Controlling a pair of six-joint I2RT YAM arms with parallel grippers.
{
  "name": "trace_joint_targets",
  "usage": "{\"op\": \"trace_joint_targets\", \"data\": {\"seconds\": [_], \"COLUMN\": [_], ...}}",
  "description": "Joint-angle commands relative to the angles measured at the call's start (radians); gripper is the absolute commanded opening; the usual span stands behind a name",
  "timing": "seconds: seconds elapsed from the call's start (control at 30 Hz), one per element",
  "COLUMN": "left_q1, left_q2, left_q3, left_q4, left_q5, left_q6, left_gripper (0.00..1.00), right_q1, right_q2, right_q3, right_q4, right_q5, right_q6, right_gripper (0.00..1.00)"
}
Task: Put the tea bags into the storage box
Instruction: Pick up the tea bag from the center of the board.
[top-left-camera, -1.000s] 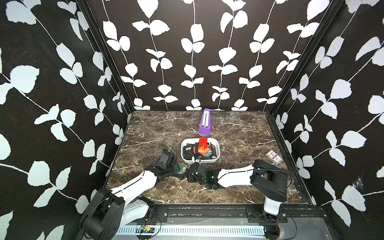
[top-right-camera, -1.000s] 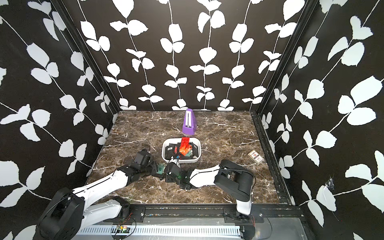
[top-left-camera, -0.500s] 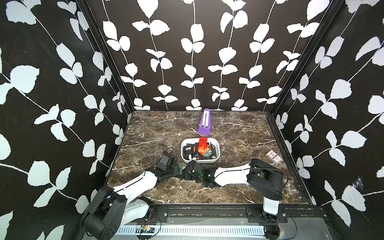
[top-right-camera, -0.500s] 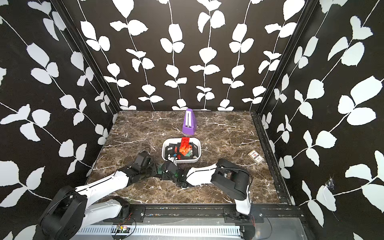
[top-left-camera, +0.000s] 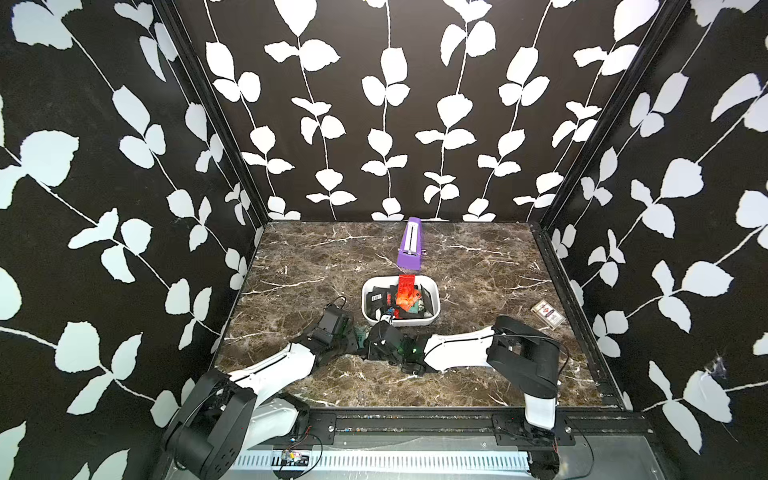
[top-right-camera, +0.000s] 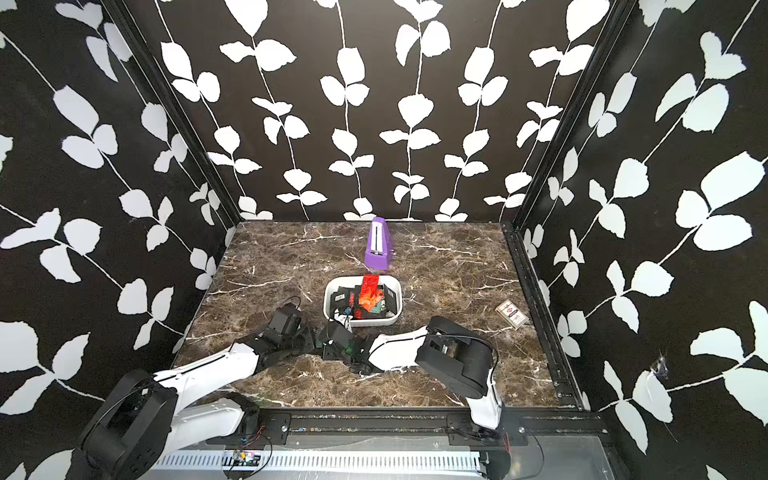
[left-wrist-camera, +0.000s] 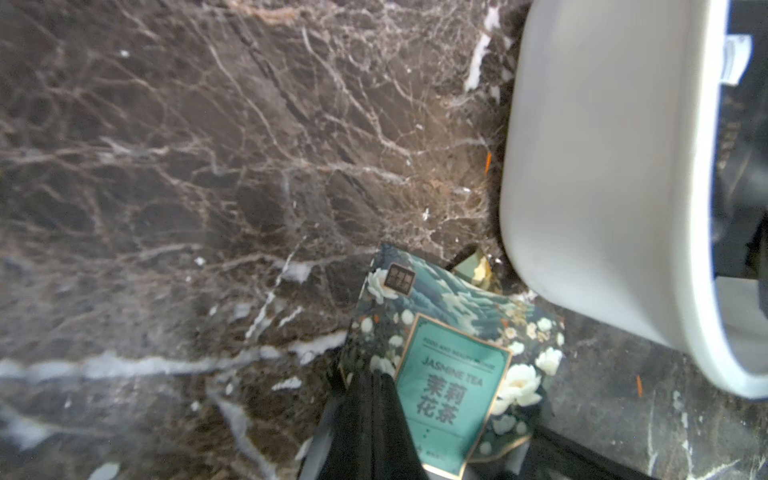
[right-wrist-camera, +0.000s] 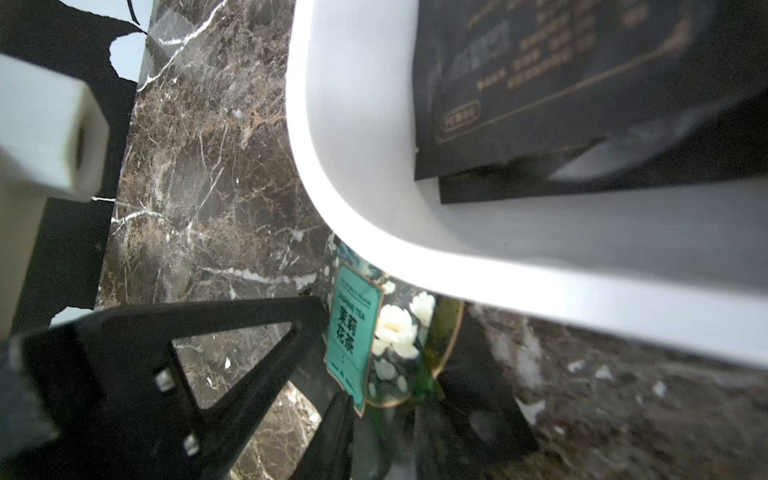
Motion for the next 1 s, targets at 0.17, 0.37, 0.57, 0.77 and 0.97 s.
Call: {"op": "trace_joint_targets", "data": {"seconds": [0.17, 0.37, 0.57, 0.77, 0.97], "left_q1": [0.004, 0.004, 0.002, 0.002, 0.001], "left_q2": [-0.023, -0.039, -0.101, -0.176, -0.218], "left_q3": [-0.043, -0.054, -0.051, -0.023, 0.015], "left_q4": [-0.023, -0.021, -0.038, -0.083, -0.154], "left_q5": [0.045, 0.081, 0.124, 0.133, 0.071], "left_q6": [-0.005, -0.019, -0.022, -0.013, 0.033], "left_gripper": [0.03, 0.05, 0.12, 0.26, 0.33], "right_q1": [0.008, 0.016, 0.032, 0.076, 0.115], "right_q2": [0.038, 0.0, -0.065, -0.18, -0.323], "right_q3": [0.057, 0.029, -0.048, -0.152, -0.197], "right_q4": [0.0, -0.031, -0.068, -0.133, -0.236], "right_q5": [-0.011, 0.027, 0.077, 0.158, 0.223], "right_q6": [0.002, 0.004, 0.039, 0.083, 0.062], "right_gripper": [0.18, 0.0, 0.0, 0.0, 0.0]}}
